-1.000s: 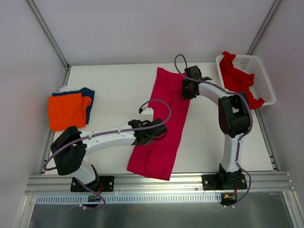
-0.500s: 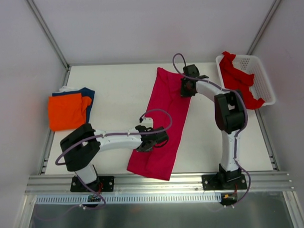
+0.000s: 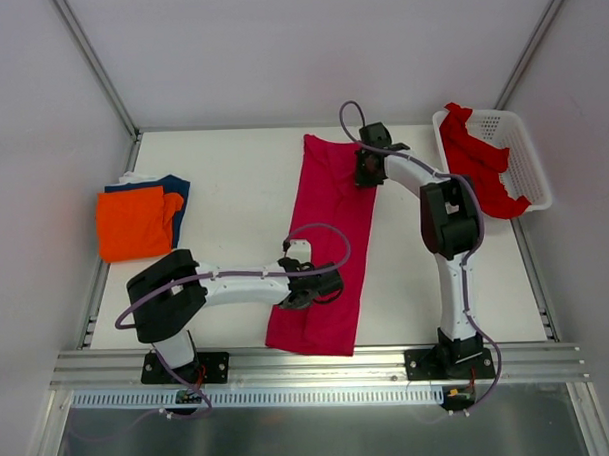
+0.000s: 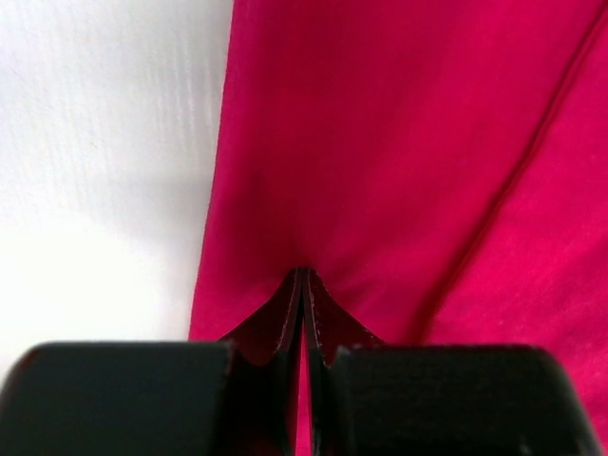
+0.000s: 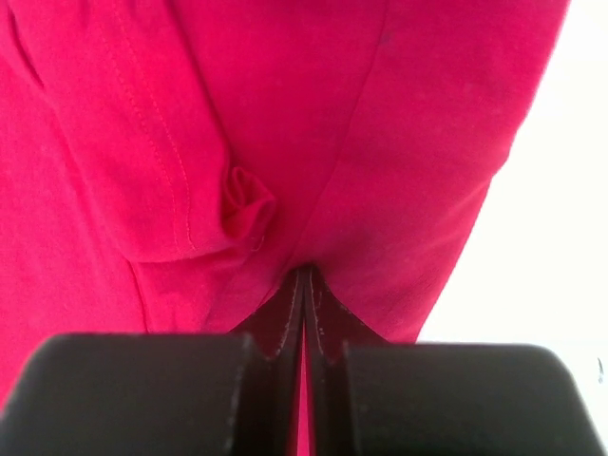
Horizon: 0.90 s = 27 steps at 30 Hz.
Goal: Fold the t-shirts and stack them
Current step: Rotate the tshirt 90 degrees
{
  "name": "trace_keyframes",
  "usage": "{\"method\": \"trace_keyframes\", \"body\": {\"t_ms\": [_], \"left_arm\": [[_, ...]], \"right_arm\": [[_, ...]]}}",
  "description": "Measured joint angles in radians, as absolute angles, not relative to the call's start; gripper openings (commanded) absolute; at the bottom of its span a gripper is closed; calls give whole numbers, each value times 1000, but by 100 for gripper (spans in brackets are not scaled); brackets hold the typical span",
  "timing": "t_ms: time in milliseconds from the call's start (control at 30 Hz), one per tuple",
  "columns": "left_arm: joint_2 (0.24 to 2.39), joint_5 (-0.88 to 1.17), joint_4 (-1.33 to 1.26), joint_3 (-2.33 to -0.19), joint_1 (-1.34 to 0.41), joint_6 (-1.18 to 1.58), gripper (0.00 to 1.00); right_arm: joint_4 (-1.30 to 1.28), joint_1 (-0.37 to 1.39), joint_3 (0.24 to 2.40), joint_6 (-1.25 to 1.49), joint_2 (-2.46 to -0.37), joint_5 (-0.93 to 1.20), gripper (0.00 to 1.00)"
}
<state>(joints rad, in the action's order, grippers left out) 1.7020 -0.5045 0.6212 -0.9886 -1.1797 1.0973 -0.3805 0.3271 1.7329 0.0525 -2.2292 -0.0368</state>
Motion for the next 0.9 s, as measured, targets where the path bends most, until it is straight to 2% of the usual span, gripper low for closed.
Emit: {"method": "trace_keyframes", "body": {"t_ms": [467, 500, 567, 600, 633, 667, 700, 733, 800, 833, 900], "left_arm": [[1748, -471, 585, -1051, -1212, 1145, 0], [1748, -471, 583, -1052, -1212, 1145, 0], [1748, -472, 583, -1052, -1212, 1144, 0], [1747, -474, 583, -1052, -1212, 1142, 0], [1747, -476, 583, -1052, -1212, 1139, 0], [1745, -483, 584, -1053, -1212, 1130, 5], [1742, -490, 588, -1057, -1211, 1112, 18], [1736, -500, 591, -1061, -1210, 1092, 53], [1713, -542, 610, -1084, -1202, 1042, 85], [1695, -564, 612, -1100, -1195, 1011, 99], [1647, -620, 612, -1143, -1168, 956, 99]], "right_arm": [[-476, 332, 2009, 70, -2392, 12, 1], [-477, 332, 2015, 70, -2395, 16, 2], [-476, 332, 2016, 70, -2395, 20, 13], [-471, 332, 2012, 70, -2394, 22, 29], [-457, 332, 1996, 72, -2385, 25, 36], [-442, 332, 1975, 68, -2370, 28, 43], [-427, 333, 1950, 60, -2348, 26, 57], [-415, 333, 1922, 54, -2325, 25, 62], [-408, 332, 1857, 25, -2247, 19, 72], [-405, 332, 1824, 10, -2197, 15, 73], [-400, 333, 1758, -20, -2065, 13, 74]]}}
